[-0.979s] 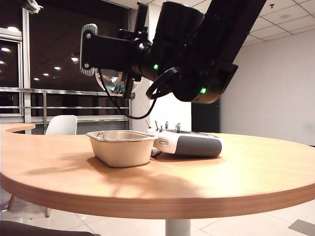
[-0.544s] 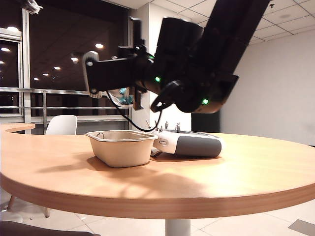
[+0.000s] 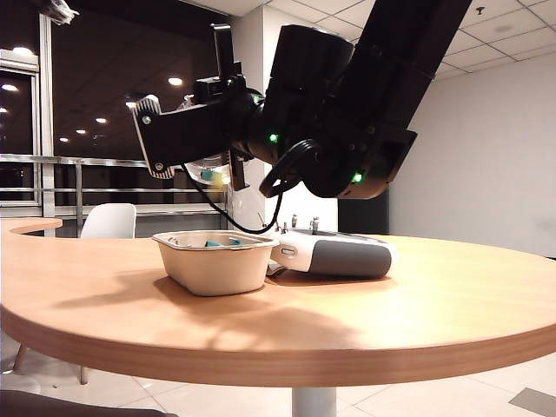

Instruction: Pick up the box filled with clips, pour some clips from it into the rectangular paper box, and then put the clip box back on the table.

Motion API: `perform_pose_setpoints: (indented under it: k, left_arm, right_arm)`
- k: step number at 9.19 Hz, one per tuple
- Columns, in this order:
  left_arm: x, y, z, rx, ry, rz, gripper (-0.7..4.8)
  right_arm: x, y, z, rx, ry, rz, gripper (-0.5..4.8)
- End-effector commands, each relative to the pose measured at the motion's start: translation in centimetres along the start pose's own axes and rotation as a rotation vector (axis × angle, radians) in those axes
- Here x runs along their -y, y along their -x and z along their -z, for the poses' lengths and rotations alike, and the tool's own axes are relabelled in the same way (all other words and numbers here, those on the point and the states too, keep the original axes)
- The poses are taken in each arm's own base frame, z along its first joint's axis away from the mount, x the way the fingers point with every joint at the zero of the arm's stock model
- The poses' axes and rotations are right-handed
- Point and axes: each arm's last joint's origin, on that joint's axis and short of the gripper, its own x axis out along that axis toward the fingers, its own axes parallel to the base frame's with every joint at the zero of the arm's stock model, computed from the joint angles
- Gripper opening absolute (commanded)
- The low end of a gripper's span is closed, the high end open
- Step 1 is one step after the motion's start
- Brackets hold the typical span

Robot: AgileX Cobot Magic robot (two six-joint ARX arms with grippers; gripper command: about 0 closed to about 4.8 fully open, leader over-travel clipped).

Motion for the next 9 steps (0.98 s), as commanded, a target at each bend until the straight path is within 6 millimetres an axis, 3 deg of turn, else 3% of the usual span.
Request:
perform_pose_setpoints:
  k: [1,3,5,6,9]
  left_arm:
    - [0.1,0.1,-0.1,0.01,-0.011,0.006,-0.05]
    - [0.1,0.1,-0.1,0.01,-0.011,0.006,-0.05]
    - [0.1,0.1,-0.1,0.01,-0.011,0.006,-0.05]
    - [0.1,0.1,-0.2,0.013,-0.012,0.006,-0.05]
    - [0.1,0.1,-0.2,0.013,-0.012,0.006,-0.05]
  right_arm:
    - [0.0,-0.2,0.2,-0.061,-0.191,-0.05,-0.05]
    - [-0.7,-0.2,-0.1,-0.055,-0.229,-0.127,-0.05]
    - [-0.9,-0.2,0.2,-0.027,-0.072,-0.128,-0.05]
    - [-0.5,-0.2,1.2,0.039,0.119,-0.04,-0.05]
    - [0.5,-0.4,1.4,0.028,0.169,-0.023,-0.04]
